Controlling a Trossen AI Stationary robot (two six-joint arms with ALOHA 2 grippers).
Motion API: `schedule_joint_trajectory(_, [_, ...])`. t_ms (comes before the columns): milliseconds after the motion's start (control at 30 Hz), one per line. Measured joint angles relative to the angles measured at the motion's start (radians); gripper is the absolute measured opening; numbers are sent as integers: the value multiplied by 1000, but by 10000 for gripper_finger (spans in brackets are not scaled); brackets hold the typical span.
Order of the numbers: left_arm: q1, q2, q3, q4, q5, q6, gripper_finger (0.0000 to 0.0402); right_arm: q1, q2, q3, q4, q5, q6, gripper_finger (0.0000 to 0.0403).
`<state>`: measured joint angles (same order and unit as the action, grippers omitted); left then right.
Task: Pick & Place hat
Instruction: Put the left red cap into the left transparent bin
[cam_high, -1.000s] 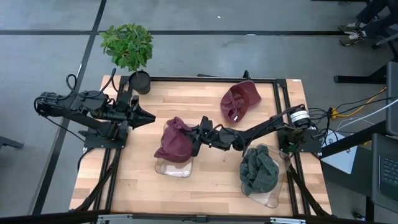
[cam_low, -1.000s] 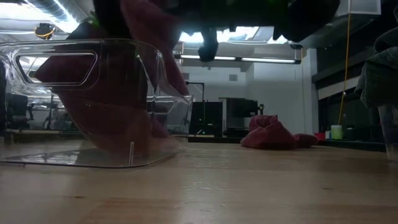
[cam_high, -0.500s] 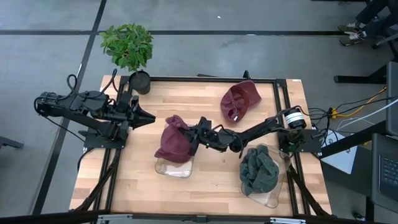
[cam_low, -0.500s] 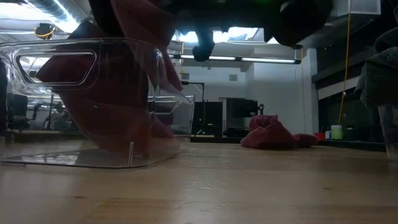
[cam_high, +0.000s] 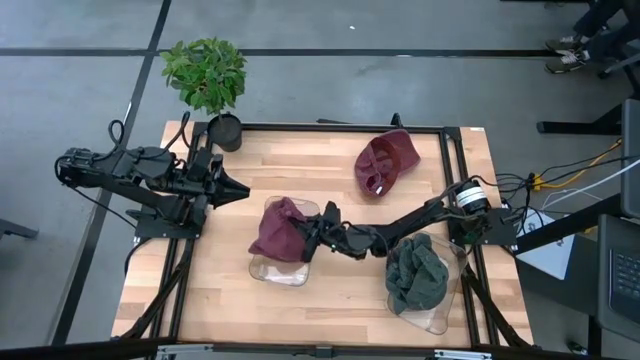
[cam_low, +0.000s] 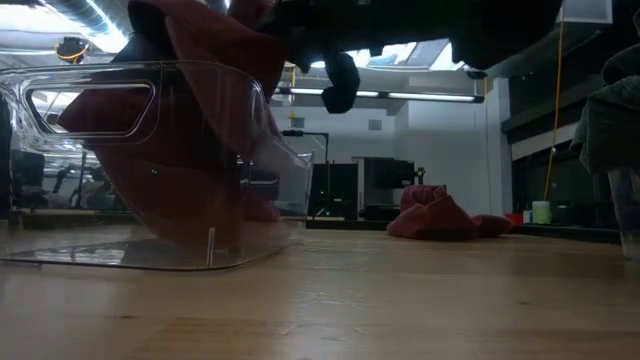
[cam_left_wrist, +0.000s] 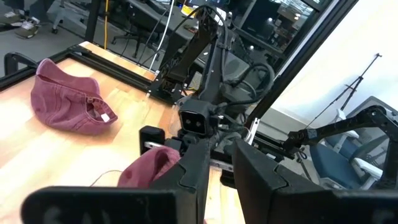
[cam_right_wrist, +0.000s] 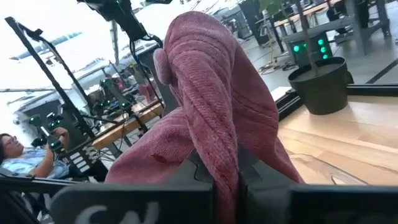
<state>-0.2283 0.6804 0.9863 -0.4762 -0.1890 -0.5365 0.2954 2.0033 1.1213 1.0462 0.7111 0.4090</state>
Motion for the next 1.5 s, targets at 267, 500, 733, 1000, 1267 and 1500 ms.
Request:
schedule_joint_trajectory(267, [0,0,0,0,0,0,65,39,0,0,35,89,-50,8])
schedule_joint_trajectory(500, [0,0,0,0,8,0,65,41,0,0,-64,94,-50,8])
schedule_joint_trajectory(733, [0,0,0,0,8,0,65,41,-1,-2,-186,103,-71,8])
schedule_joint_trajectory(1000, [1,0,0,-10,32,0,65,33,-32,-1,-290,-10,-107,19])
schedule_joint_trajectory(1267, [1,0,0,-53,35,-19,65,-5,-32,-1,-284,-299,-46,36])
schedule_joint_trajectory(1500, [0,0,0,-53,35,-19,65,-77,-32,-1,-293,-487,-48,97])
